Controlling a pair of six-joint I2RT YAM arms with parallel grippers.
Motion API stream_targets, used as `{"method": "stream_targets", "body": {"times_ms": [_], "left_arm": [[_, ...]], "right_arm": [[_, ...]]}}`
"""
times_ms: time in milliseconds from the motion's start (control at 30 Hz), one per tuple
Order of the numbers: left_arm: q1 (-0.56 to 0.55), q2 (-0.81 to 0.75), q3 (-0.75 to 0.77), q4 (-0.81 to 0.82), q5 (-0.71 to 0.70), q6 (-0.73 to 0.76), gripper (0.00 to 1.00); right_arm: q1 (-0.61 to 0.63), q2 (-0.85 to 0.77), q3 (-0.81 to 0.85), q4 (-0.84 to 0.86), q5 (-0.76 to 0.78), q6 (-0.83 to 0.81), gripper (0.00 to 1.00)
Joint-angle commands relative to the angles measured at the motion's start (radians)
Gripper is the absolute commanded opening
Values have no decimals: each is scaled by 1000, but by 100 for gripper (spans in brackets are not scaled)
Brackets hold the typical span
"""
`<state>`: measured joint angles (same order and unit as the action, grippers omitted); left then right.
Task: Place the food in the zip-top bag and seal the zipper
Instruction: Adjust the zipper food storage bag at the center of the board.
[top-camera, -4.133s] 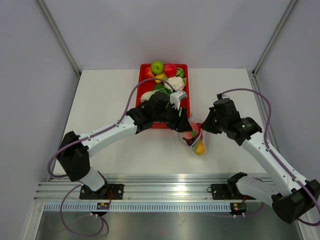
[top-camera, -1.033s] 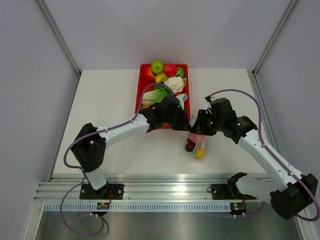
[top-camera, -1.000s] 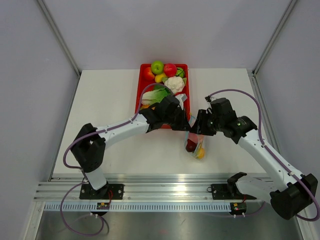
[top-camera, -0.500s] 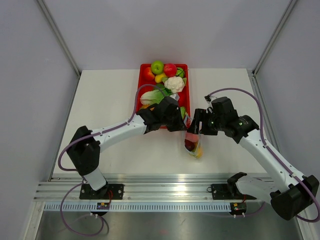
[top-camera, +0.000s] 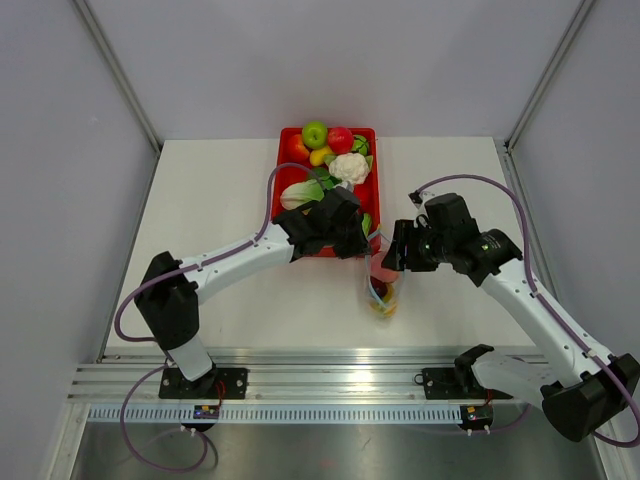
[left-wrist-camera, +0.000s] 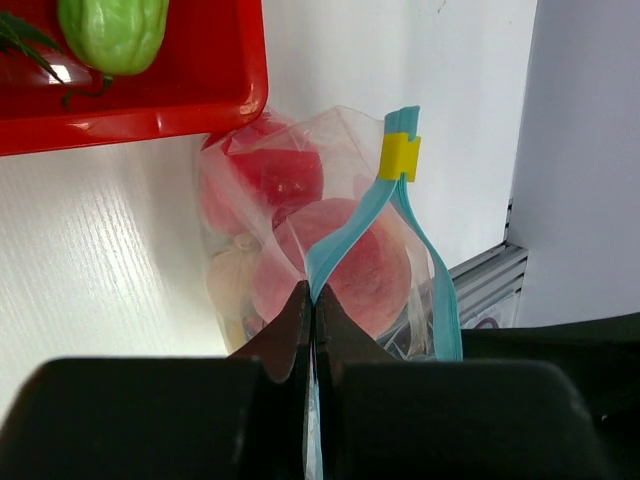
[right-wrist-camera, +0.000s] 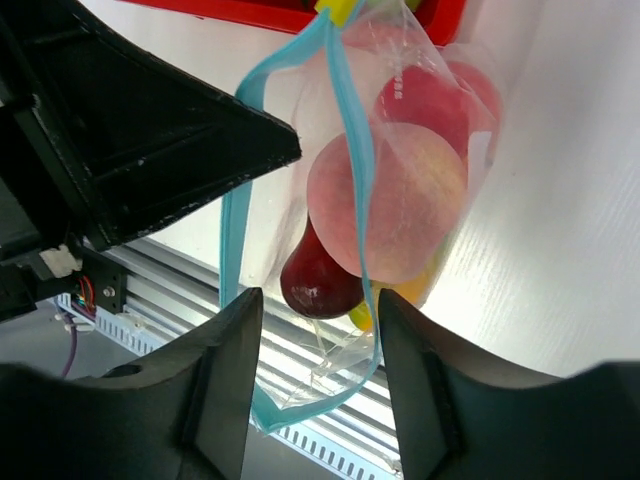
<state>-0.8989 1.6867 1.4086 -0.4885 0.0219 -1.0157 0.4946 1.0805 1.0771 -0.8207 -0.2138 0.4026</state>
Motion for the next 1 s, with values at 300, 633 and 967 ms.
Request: {"method": "stream_targets", "body": {"times_ms": [300, 633, 967], "left_arm": [[-23, -42, -2, 74, 7, 20, 5], [44, -263, -260, 321, 167, 297, 91], [281, -375, -307, 277, 464, 656, 92]], "right_arm": [[5, 5, -32, 34, 125, 33, 12], [5, 33, -68, 178, 56, -152, 0], [5, -129, -189, 273, -105, -363, 0]]}}
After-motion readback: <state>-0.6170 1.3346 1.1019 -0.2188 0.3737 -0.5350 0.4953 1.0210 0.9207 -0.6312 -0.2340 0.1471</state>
